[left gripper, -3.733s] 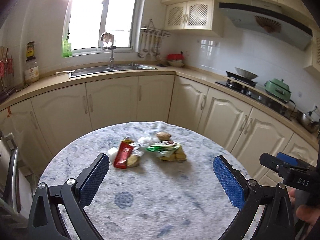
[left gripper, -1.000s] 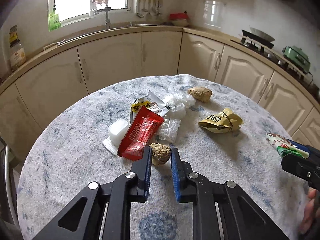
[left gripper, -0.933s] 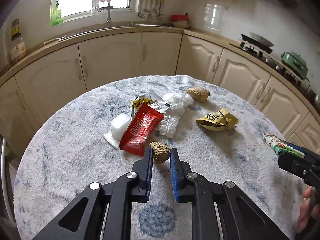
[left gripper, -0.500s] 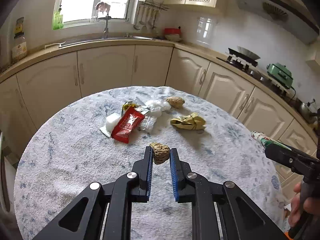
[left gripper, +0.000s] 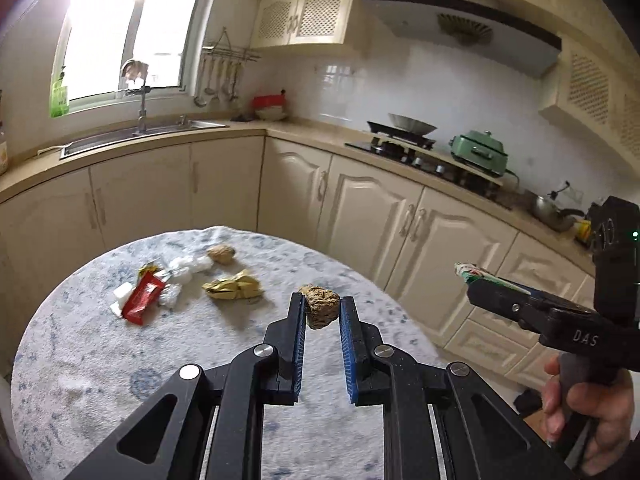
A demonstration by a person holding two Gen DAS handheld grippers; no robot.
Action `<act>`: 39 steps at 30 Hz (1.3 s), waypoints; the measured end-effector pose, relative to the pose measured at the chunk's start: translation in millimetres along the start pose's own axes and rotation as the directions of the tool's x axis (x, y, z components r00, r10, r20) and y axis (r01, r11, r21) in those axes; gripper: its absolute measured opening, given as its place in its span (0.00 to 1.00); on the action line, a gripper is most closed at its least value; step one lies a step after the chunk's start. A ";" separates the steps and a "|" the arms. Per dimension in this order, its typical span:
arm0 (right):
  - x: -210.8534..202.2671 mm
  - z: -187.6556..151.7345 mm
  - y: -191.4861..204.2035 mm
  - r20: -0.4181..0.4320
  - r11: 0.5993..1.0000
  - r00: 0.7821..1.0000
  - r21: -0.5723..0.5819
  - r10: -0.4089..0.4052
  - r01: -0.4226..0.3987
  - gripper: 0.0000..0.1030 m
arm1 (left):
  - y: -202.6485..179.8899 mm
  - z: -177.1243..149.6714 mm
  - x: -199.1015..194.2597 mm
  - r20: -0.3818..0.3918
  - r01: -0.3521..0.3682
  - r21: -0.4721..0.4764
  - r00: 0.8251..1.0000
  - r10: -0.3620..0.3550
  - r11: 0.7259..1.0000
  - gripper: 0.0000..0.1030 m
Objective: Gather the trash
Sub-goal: 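Carry both items to the blue bin and open both grippers over it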
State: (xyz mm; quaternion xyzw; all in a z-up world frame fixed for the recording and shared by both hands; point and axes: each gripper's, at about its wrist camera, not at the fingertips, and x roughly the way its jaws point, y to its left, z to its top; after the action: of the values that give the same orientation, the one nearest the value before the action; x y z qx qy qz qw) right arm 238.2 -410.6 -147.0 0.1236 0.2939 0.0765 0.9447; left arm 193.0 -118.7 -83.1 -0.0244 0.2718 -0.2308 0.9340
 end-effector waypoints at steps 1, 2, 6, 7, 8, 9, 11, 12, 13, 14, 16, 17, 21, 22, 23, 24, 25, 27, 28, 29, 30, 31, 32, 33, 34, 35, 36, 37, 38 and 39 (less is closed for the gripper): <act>-7.0 0.3 -9.1 0.008 1.000 1.000 0.009 -0.015 0.015 0.86 | -10.0 3.1 2.3 0.004 0.021 0.011 1.000 -0.021 1.000 0.12; -14.2 0.3 -18.2 0.016 0.999 0.999 0.015 -0.035 0.035 0.86 | -21.8 6.0 3.4 0.010 0.047 0.023 0.999 -0.047 0.999 0.12; -38.7 -0.9 -56.1 0.039 0.993 0.993 0.051 -0.111 0.109 0.86 | -64.6 15.5 17.2 0.012 0.132 0.056 0.991 -0.133 0.990 0.12; -44.0 -1.9 -66.8 0.042 0.989 0.990 0.060 -0.135 0.132 0.86 | -76.6 17.6 22.7 0.007 0.156 0.065 0.988 -0.156 0.986 0.12; -48.2 -3.2 -77.0 0.042 0.986 0.987 0.071 -0.155 0.152 0.86 | -86.6 18.4 27.4 0.002 0.177 0.074 0.984 -0.178 0.981 0.12; -52.8 -5.8 -89.9 0.040 0.981 0.984 0.088 -0.176 0.172 0.86 | -97.6 19.4 33.5 -0.009 0.200 0.082 0.980 -0.200 0.976 0.12; -60.5 -12.1 -113.7 0.034 0.971 0.977 0.123 -0.209 0.204 0.86 | -119.4 18.6 49.5 -0.045 0.248 0.088 0.969 -0.245 0.965 0.12; -63.6 -15.8 -123.4 0.031 0.966 0.974 0.137 -0.224 0.217 0.86 | -127.3 17.6 58.1 -0.060 0.265 0.088 0.964 -0.261 0.960 0.12; -65.7 -20.8 -136.6 0.022 0.959 0.970 0.157 -0.243 0.237 0.86 | -137.5 15.6 67.1 -0.078 0.283 0.092 0.958 -0.276 0.955 0.12; -67.0 -26.4 -148.0 0.013 0.952 0.966 0.173 -0.259 0.253 0.86 | -146.9 13.0 77.1 -0.099 0.301 0.093 0.951 -0.292 0.949 0.12; -66.5 -39.1 -175.3 -0.018 0.934 0.958 0.218 -0.285 0.282 0.86 | -160.0 8.6 101.2 -0.147 0.329 0.084 0.938 -0.315 0.941 0.12; -66.8 -45.9 -187.6 -0.031 0.926 0.956 0.239 -0.292 0.291 0.86 | -167.8 5.1 113.6 -0.176 0.339 0.081 0.930 -0.322 0.937 0.12; -59.4 -73.9 -232.8 -0.094 0.894 0.945 0.308 -0.312 0.326 0.86 | -188.9 -6.1 155.1 -0.265 0.363 0.061 0.904 -0.336 0.930 0.12; -57.1 -79.6 -242.2 -0.106 0.888 0.945 0.323 -0.311 0.328 0.86 | -194.0 -8.3 163.1 -0.281 0.363 0.060 0.900 -0.333 0.930 0.12; -53.9 -86.2 -253.0 -0.120 0.879 0.943 0.340 -0.311 0.334 0.86 | -198.9 -12.6 171.4 -0.300 0.363 0.060 0.895 -0.330 0.930 0.12; -51.0 -91.8 -260.2 -0.131 0.873 0.941 0.352 -0.311 0.337 0.86 | -203.0 -14.8 179.7 -0.317 0.363 0.059 0.890 -0.327 0.930 0.12; -47.3 -98.9 -270.1 -0.145 0.865 0.941 0.369 -0.307 0.340 0.86 | -207.0 -18.1 189.9 -0.337 0.361 0.059 0.885 -0.322 0.931 0.12; -38.8 -108.8 -286.0 -0.167 0.852 0.940 0.398 -0.297 0.340 0.86 | -215.2 -19.0 214.1 -0.380 0.357 0.057 0.871 -0.311 0.932 0.12; -32.1 -114.4 -295.3 -0.182 0.844 0.939 0.413 -0.291 0.342 0.86 | -219.1 -21.7 223.1 -0.399 0.355 0.057 0.865 -0.304 0.933 0.12; -25.6 -119.3 -303.4 -0.197 0.838 0.938 0.424 -0.285 0.344 0.86 | -225.0 -22.2 234.1 -0.417 0.350 0.057 0.859 -0.296 0.935 0.12; -19.8 -123.4 -310.4 -0.209 0.831 0.937 0.436 -0.279 0.345 0.86 | -235.4 -18.7 250.5 -0.435 0.344 0.056 0.854 -0.287 0.937 0.12; -13.1 -128.7 -317.0 -0.221 0.825 0.937 0.449 -0.270 0.343 0.86 | -243.3 -19.8 266.2 -0.459 0.339 0.051 0.844 -0.279 0.940 0.12; -5.4 -134.1 -324.3 -0.236 0.819 0.936 0.460 -0.260 0.344 0.86 | -246.8 -23.1 278.1 -0.482 0.337 0.044 0.832 -0.275 0.941 0.12; 0.4 -137.8 -330.8 -0.247 0.813 0.935 0.469 -0.253 0.344 0.86 | -251.8 -23.8 293.6 -0.500 0.332 0.041 0.823 -0.268 0.942 0.12; 6.3 -143.4 -336.7 -0.258 0.807 0.935 0.481 -0.244 0.343 0.86 | -256.9 -25.4 310.3 -0.521 0.328 0.038 0.813 -0.262 0.944 0.12; 11.1 -146.9 -341.5 -0.265 0.802 0.935 0.492 -0.234 0.340 0.87 | -262.2 -26.0 327.8 -0.535 0.325 0.033 0.804 -0.258 0.945 0.12; 15.4 -150.2 -346.0 -0.272 0.797 0.935 0.500 -0.225 0.338 0.88 | -267.6 -26.9 344.6 -0.551 0.324 0.027 0.794 -0.256 0.946 0.12; 20.3 -153.6 -351.0 -0.283 0.792 0.935 0.510 -0.216 0.337 0.88 | -270.9 -28.2 355.3 -0.565 0.324 0.025 0.785 -0.254 0.946 0.12; 23.4 -156.6 -354.8 -0.291 0.785 0.933 0.518 -0.211 0.340 0.89 | -274.2 -29.9 369.5 -0.577 0.319 0.027 0.779 -0.246 0.947 0.13; 26.1 -158.6 -359.2 -0.297 0.777 0.932 0.528 -0.208 0.342 0.90 | -278.4 -29.9 381.6 -0.586 0.308 0.032 0.777 -0.232 0.951 0.13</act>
State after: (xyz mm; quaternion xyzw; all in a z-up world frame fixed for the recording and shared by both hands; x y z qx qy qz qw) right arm 194.2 -719.0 -387.4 0.3470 0.4216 -0.1413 0.8258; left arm 345.7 -534.3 -250.4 0.0666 0.5194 -0.3756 0.7647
